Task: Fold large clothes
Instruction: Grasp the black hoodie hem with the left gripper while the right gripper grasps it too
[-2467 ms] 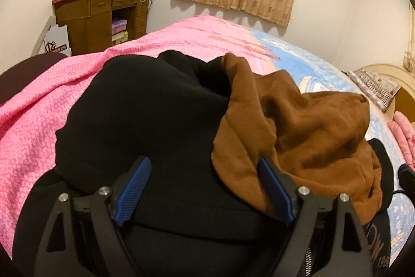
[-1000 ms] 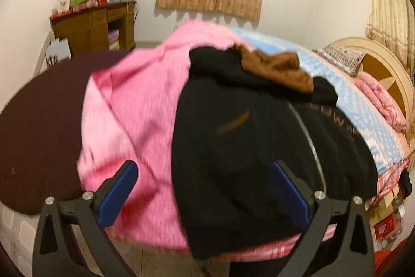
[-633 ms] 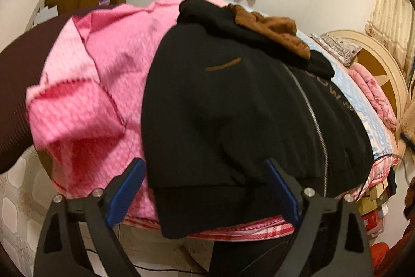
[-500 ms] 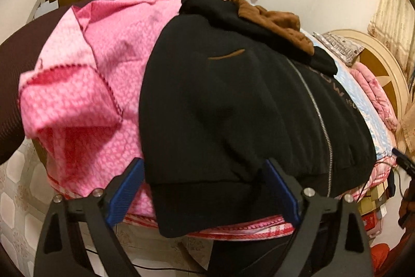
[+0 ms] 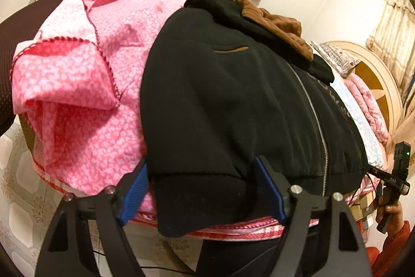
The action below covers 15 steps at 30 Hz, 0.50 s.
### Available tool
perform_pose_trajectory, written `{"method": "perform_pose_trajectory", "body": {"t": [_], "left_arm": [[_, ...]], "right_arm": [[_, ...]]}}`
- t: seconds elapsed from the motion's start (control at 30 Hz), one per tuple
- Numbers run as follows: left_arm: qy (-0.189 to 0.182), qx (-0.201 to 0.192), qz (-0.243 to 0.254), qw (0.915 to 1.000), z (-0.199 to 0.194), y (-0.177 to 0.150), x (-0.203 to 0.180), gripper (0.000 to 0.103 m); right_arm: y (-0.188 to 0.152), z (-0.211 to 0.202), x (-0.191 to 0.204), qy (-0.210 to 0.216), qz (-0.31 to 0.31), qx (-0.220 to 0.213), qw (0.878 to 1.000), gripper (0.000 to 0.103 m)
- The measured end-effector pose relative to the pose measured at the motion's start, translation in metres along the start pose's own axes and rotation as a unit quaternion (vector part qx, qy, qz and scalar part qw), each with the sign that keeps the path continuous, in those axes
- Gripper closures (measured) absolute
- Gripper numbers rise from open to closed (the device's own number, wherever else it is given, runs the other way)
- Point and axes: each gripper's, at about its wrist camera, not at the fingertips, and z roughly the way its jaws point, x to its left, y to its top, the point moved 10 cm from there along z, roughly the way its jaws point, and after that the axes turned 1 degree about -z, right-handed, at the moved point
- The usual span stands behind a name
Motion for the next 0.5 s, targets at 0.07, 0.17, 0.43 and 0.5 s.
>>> {"method": "perform_pose_trajectory", "body": {"t": [0.07,0.17,0.43,0.5], "left_arm": [[0.0,0.004,-0.002,1.0,0.002,-0.003,0.0,0.023],[-0.001,0.003,-0.004,1.0,0.003,-0.004,-0.001,0.022],[-0.013,0.0,0.013,0.9998,-0.006,0.0,-0.008,0.062],[-0.026,-0.006,0.005,0.9996,-0.012,0.009,-0.012,0.074]], "right_arm": [[-0.003,-0.001,0.008,0.0,-0.016,-0.002,1.0,0.031],[-0.006,0.002,0.01,-0.004,-0.029,0.009,1.0,0.04],[-0.005,-0.001,0.003,0.036,0.0,0.03,0.999,0.07],[-0.001,-0.009,0.003,0.064,0.021,0.027,0.997,0.074]]}}
